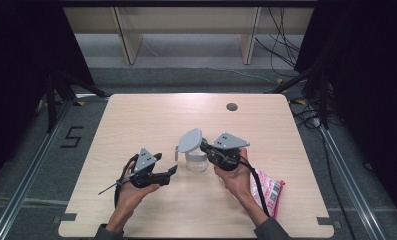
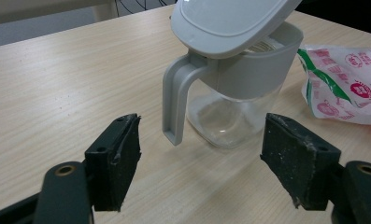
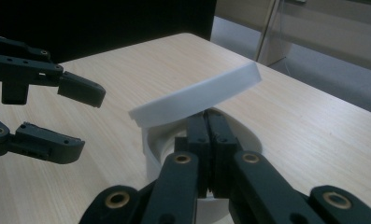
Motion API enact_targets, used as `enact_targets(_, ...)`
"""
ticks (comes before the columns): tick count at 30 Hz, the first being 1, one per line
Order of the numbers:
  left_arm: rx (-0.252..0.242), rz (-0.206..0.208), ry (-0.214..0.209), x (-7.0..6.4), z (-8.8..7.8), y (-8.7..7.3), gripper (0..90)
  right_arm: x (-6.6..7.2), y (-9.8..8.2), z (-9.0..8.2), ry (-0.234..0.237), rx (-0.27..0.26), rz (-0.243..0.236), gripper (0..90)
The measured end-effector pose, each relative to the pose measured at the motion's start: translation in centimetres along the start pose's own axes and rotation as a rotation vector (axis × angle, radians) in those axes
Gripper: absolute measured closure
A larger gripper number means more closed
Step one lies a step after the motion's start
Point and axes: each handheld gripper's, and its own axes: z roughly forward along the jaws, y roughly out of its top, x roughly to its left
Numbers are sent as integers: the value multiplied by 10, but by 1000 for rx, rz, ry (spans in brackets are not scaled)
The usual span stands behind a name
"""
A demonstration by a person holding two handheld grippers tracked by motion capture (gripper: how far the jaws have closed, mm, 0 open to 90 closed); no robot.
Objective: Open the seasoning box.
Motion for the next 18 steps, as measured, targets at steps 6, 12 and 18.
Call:
enact_targets(6,-18,-9,-9,0,-2,-1,274,4,2,2,13,5,3,900)
enact_targets(12,-31,-7,11,1,-4,-3,280,12,6,7,44,-8,-13,899)
enact_targets(18,-39,-25,-6,3,-3,-4,279,19,7,11,43,0,-12,899)
